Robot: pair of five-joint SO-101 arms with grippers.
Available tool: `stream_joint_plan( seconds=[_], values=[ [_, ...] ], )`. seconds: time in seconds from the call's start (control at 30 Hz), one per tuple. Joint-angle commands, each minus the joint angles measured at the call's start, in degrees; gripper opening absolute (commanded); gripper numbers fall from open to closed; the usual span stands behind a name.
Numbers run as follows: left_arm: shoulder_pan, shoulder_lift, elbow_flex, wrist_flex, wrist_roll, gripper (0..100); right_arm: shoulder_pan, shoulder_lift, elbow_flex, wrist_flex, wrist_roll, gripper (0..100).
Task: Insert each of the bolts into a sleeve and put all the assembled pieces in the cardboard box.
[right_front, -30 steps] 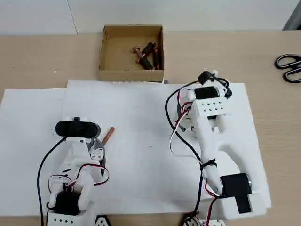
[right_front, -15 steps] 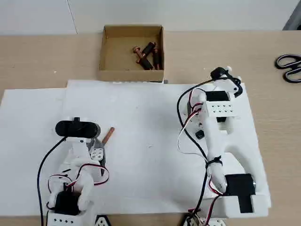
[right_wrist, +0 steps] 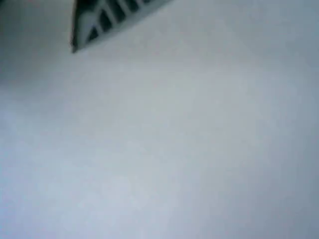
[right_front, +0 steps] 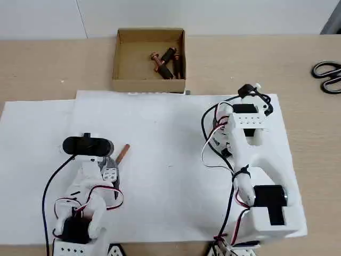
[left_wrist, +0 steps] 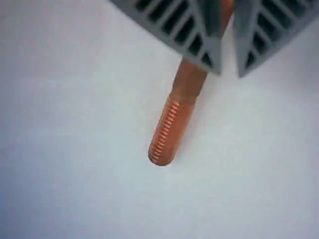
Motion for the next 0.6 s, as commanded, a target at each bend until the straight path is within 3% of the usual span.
stream_joint_plan(
  seconds=[0.0,0.23,0.3,0.43,0.57],
  values=[
    [0.2,-0.4,-0.2,0.1,-0.2,1,0.4,0.0,-0.4,-0.6,0.0,24.8],
    [0.2,-0.4,-0.2,0.1,-0.2,1,0.3,0.0,-0.2,0.0,0.0,24.3],
    [0.2,-0.4,-0.2,0.1,-0.2,1,0.3,0.0,-0.2,0.0,0.1,19.8],
    [0.1,-0.4,-0.2,0.1,-0.2,1,0.3,-0.1,-0.2,0.0,0.3,0.0],
    [0.1,-0.4,-0.2,0.1,-0.2,1,0.4,-0.3,-0.4,2.7,0.0,0.1]
  ],
)
